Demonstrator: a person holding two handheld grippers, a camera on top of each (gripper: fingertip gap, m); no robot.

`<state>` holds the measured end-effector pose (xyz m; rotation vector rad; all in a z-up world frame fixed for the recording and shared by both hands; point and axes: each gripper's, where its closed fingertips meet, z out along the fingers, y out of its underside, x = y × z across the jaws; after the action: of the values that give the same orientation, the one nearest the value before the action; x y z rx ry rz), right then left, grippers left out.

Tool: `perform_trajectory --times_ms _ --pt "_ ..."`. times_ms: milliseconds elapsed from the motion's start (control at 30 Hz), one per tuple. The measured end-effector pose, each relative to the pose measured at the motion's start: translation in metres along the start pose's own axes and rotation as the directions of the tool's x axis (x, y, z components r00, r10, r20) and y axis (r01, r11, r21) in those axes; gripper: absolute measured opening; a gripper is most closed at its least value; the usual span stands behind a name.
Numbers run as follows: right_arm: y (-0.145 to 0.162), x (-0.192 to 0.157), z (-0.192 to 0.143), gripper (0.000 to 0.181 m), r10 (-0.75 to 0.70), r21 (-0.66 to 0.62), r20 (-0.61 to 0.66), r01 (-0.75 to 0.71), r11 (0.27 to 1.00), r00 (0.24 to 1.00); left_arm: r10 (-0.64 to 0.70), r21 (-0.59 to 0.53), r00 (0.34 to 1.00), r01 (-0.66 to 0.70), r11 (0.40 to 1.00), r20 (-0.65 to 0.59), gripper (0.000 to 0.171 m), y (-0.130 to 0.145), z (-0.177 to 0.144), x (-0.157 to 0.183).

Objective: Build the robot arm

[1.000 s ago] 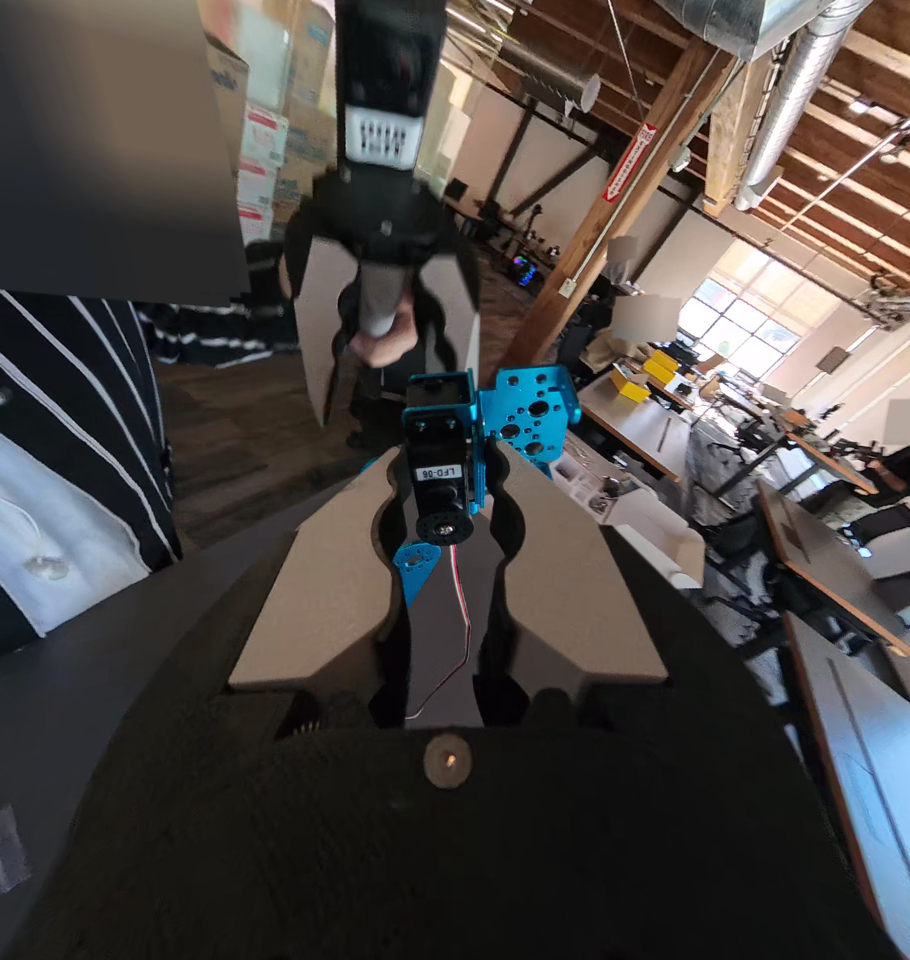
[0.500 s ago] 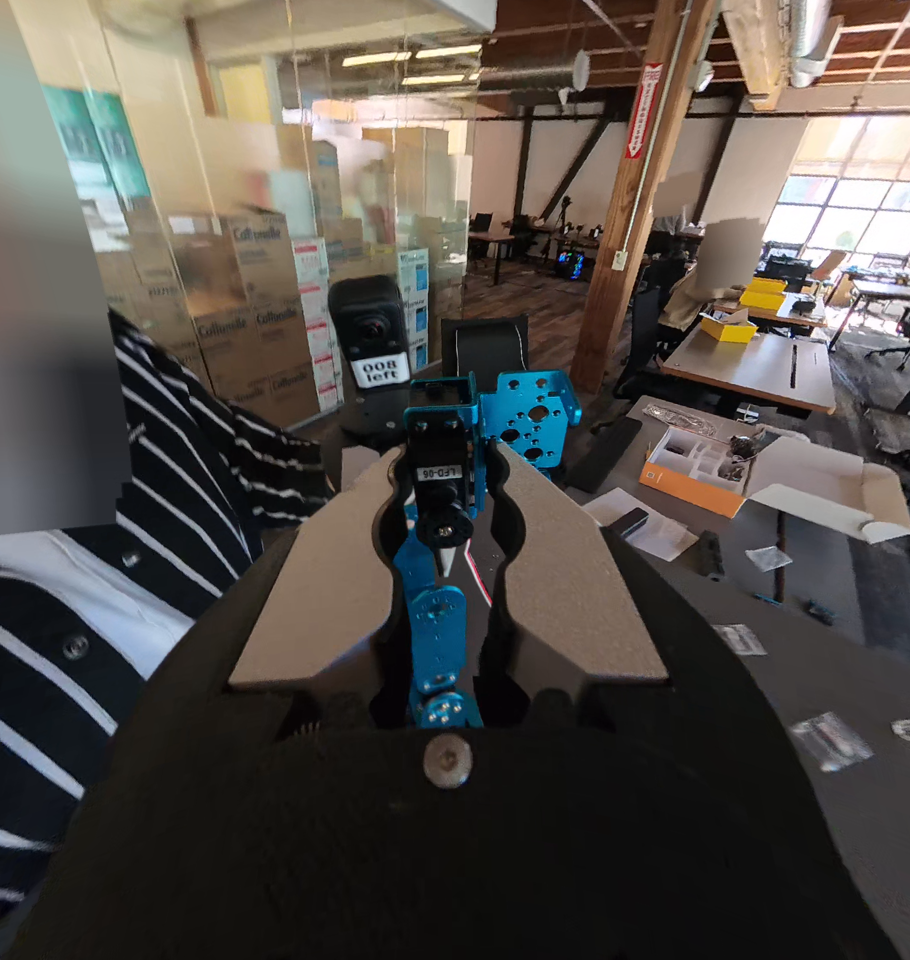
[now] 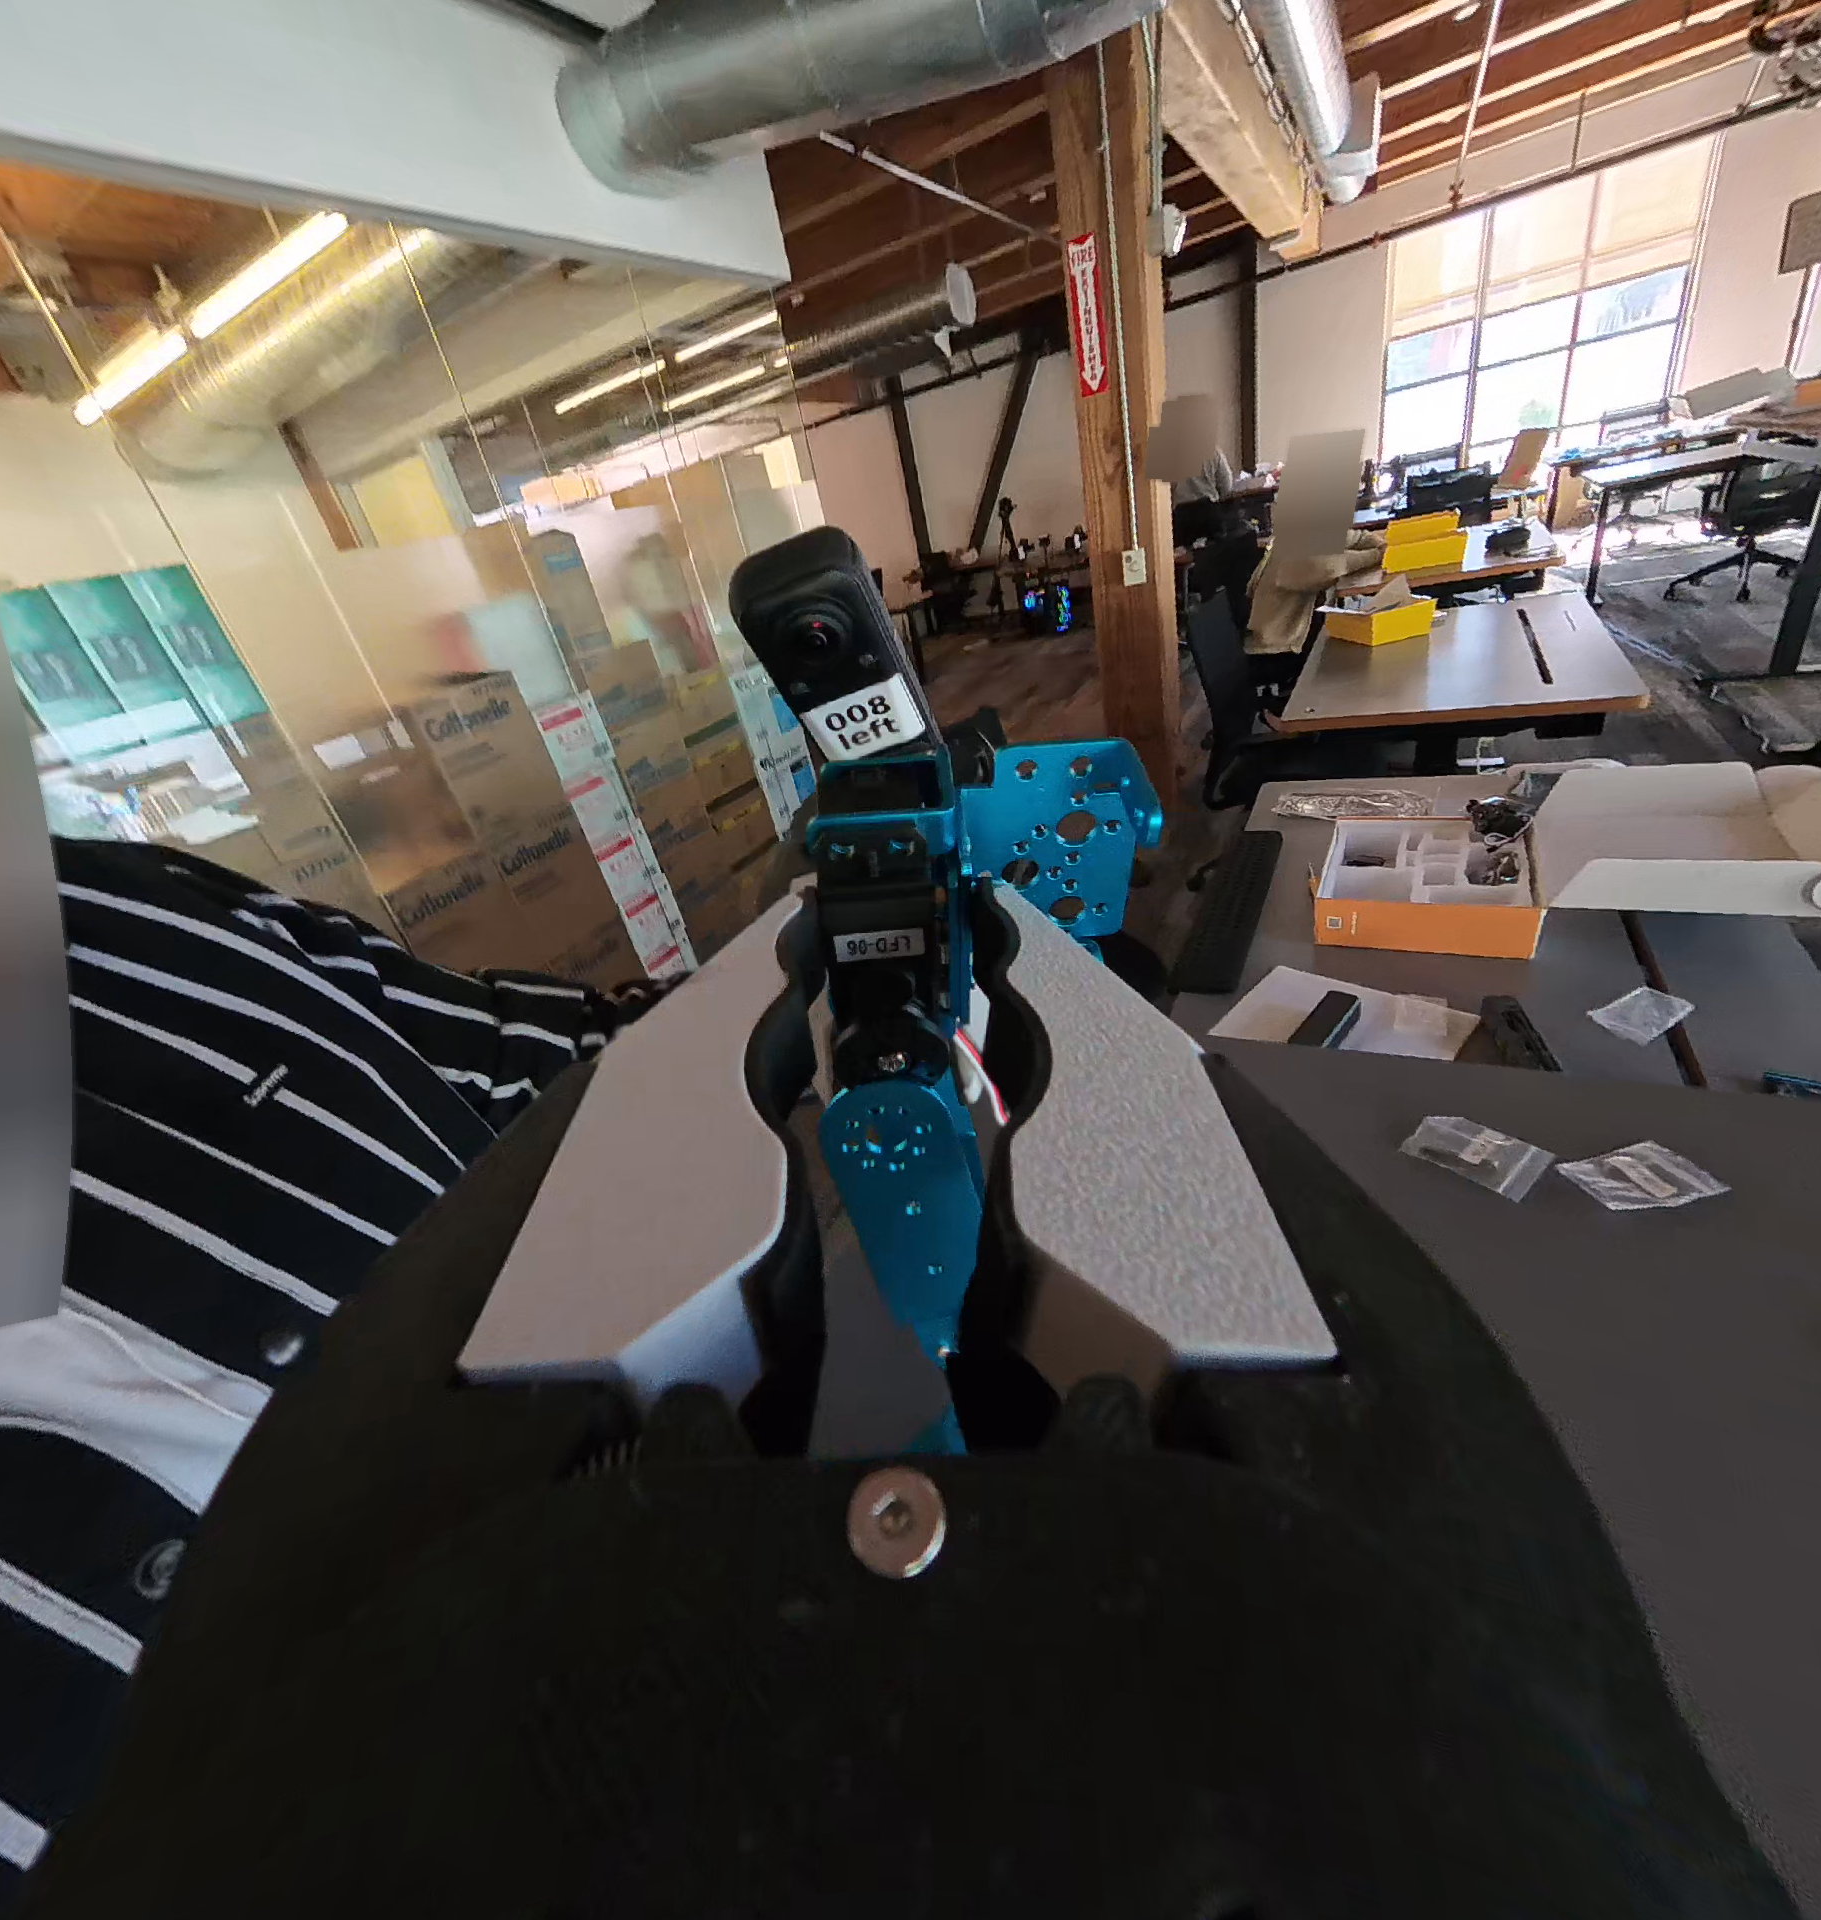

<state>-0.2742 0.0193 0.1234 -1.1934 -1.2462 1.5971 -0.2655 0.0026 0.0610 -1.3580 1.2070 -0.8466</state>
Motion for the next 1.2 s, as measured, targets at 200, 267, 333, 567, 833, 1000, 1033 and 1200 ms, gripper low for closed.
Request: perform_trajectory --times_ms 200,267,333,567,833,1000,1033,1200 --pt "0.000 -0.003 -0.001 0.026 -0.009 0.033 -0.028 0.010 0.999 1.000 -0.013 0.081 0.998 0.008 0.997 0.059 0.025 -0.002 -0.001 0.000" --pt "0.000 -0.004 -0.001 0.026 -0.038 0.013 -0.037 0.038 0.999 0.999 -0.018 0.118 0.996 0.007 0.993 0.091 0.033 -0.006 -0.001 0.001" --pt "0.001 -0.005 -0.002 0.026 -0.080 -0.015 -0.054 0.080 0.997 0.995 -0.015 0.144 0.991 -0.005 0.990 0.134 0.037 -0.012 0.000 0.001" --pt "0.003 -0.009 -0.001 0.026 -0.123 -0.045 -0.028 0.121 0.992 0.992 0.005 0.153 0.956 -0.052 0.987 0.295 0.025 -0.021 0.000 -0.006" --pt "0.006 -0.012 0.001 0.026 -0.130 -0.047 0.008 0.130 0.990 0.992 -0.033 0.209 0.957 -0.029 0.978 0.288 0.024 -0.022 -0.002 -0.006" --pt "0.006 -0.009 0.000 0.026 -0.129 -0.037 0.004 0.129 0.991 0.992 -0.039 0.222 0.953 -0.030 0.975 0.301 0.024 -0.022 -0.002 -0.007" --pt "0.006 -0.008 0.000 0.027 -0.139 -0.038 0.003 0.139 0.990 0.990 -0.040 0.222 0.953 -0.029 0.975 0.301 0.024 -0.022 -0.003 -0.007" --pt "0.004 -0.011 -0.001 0.027 -0.109 -0.020 0.048 0.110 0.994 0.993 -0.043 0.221 0.951 -0.027 0.975 0.307 0.024 -0.022 -0.003 -0.008"
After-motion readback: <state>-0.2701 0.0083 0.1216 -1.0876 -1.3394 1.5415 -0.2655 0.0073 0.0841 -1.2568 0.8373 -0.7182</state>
